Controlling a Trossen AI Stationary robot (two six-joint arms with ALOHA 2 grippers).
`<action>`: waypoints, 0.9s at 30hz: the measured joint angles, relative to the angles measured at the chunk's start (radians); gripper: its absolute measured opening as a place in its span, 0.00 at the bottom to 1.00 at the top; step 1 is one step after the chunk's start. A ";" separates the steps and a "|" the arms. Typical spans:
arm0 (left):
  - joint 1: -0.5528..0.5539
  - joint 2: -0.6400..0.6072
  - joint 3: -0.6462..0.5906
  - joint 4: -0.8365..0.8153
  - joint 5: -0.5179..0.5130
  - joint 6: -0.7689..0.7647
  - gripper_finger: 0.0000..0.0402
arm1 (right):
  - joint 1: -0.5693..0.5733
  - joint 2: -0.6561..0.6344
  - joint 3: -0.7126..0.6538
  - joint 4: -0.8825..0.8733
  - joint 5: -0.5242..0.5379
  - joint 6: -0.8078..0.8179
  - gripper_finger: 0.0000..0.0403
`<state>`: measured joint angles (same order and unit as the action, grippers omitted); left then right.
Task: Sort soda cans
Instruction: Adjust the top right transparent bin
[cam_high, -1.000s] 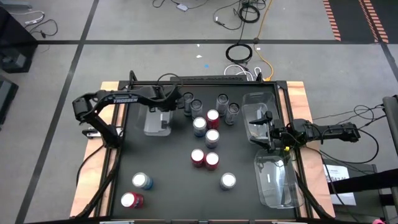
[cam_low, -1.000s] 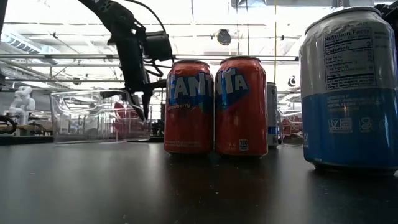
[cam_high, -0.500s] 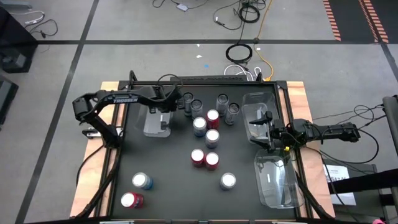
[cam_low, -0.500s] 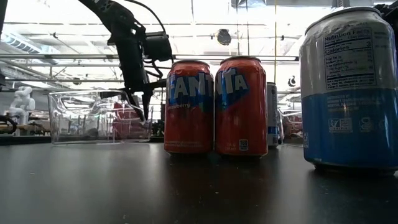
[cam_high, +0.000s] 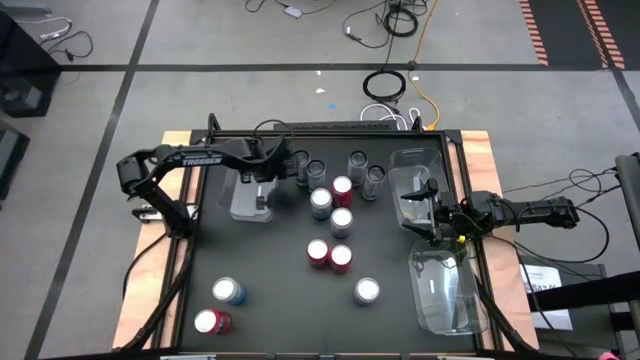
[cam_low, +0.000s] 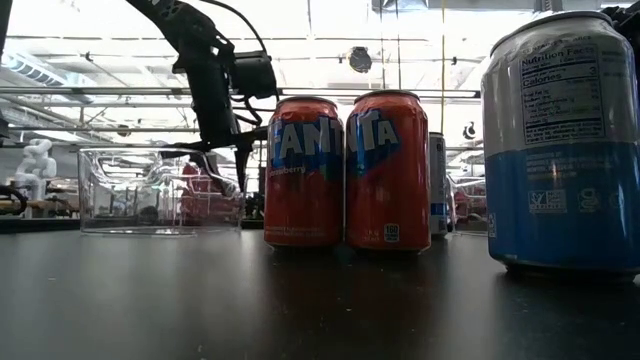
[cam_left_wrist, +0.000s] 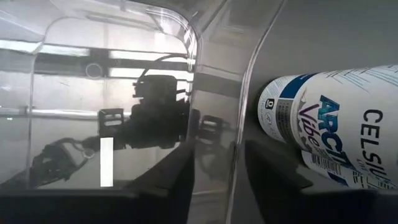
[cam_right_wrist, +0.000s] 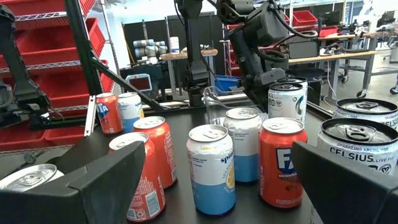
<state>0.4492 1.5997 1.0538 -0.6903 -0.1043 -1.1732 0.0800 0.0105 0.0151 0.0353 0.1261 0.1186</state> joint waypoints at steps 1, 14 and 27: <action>0.000 0.000 0.000 0.000 0.000 0.000 0.41 | 0.000 0.000 0.000 0.000 0.000 0.000 0.98; -0.011 -0.058 -0.001 -0.013 0.116 0.001 0.43 | 0.000 0.000 0.000 0.000 0.000 0.000 0.98; -0.102 -0.338 -0.001 -0.064 0.044 0.068 0.43 | 0.000 0.000 0.000 0.000 0.000 0.000 0.98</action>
<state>0.3471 1.2621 1.0527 -0.7545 -0.0604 -1.1049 0.0802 0.0106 0.0153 0.0353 0.1261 0.1184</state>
